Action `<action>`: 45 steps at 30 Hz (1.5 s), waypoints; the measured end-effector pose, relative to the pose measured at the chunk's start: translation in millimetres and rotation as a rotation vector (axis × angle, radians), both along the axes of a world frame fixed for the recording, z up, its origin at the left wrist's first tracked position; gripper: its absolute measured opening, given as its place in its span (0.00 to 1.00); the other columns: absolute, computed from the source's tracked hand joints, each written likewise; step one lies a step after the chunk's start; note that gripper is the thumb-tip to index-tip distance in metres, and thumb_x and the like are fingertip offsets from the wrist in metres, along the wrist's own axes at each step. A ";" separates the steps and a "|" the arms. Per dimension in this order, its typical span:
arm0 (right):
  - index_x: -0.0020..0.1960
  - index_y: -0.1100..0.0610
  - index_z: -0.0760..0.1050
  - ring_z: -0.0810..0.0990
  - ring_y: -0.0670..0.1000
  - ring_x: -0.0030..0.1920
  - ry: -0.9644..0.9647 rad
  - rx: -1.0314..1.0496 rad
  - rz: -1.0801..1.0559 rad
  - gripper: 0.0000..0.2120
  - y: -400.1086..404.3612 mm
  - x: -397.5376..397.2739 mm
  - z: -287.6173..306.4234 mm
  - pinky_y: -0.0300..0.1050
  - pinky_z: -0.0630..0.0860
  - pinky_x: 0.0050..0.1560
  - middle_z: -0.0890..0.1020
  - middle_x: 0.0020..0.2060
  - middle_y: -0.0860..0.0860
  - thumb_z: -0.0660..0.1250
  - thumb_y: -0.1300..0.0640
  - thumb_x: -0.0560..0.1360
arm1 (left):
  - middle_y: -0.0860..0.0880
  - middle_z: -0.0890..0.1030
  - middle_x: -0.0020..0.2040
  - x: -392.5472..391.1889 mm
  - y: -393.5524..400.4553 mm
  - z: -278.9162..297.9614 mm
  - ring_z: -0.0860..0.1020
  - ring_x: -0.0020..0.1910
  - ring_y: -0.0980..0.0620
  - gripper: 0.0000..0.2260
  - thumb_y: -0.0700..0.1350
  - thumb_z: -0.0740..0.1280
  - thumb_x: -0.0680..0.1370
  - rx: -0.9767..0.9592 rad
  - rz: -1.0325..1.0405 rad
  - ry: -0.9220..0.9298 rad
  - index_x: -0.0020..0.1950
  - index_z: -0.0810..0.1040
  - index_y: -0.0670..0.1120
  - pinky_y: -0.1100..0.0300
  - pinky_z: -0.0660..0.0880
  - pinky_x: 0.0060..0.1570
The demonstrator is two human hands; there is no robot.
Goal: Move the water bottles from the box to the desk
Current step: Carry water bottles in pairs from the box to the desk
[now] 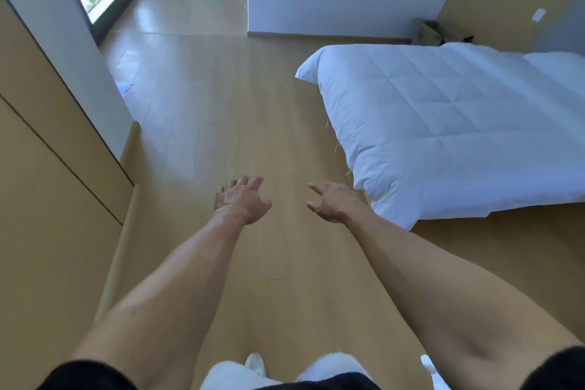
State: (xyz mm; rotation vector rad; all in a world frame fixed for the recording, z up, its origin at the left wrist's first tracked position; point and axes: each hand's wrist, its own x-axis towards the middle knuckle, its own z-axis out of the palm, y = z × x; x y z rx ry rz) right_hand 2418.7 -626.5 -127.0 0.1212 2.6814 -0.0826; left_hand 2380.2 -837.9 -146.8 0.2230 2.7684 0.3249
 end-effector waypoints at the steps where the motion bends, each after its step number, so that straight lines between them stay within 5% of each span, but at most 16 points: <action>1: 0.80 0.43 0.51 0.56 0.54 0.78 0.002 0.005 -0.008 0.29 -1.0 -16.1 0.6 0.58 0.59 0.74 0.56 0.80 0.51 0.54 0.39 0.82 | 0.50 0.61 0.79 -16.2 0.0 1.6 0.59 0.78 0.46 0.29 0.61 0.60 0.79 0.001 -0.016 0.010 0.79 0.59 0.58 0.45 0.56 0.76; 30: 0.79 0.45 0.57 0.64 0.56 0.75 -0.030 -0.134 0.073 0.29 24.9 -573.8 -20.5 0.57 0.65 0.72 0.65 0.76 0.53 0.59 0.40 0.80 | 0.49 0.65 0.78 -547.0 19.4 -0.1 0.63 0.76 0.45 0.26 0.61 0.56 0.81 -0.019 0.126 -0.014 0.78 0.62 0.56 0.46 0.59 0.74; 45: 0.80 0.46 0.56 0.62 0.55 0.76 -0.018 -0.131 -0.029 0.29 31.0 -860.5 -17.5 0.56 0.65 0.72 0.62 0.77 0.53 0.59 0.44 0.82 | 0.48 0.66 0.77 -870.2 41.6 -18.2 0.63 0.76 0.45 0.25 0.61 0.55 0.82 0.009 -0.043 -0.014 0.78 0.63 0.56 0.47 0.59 0.74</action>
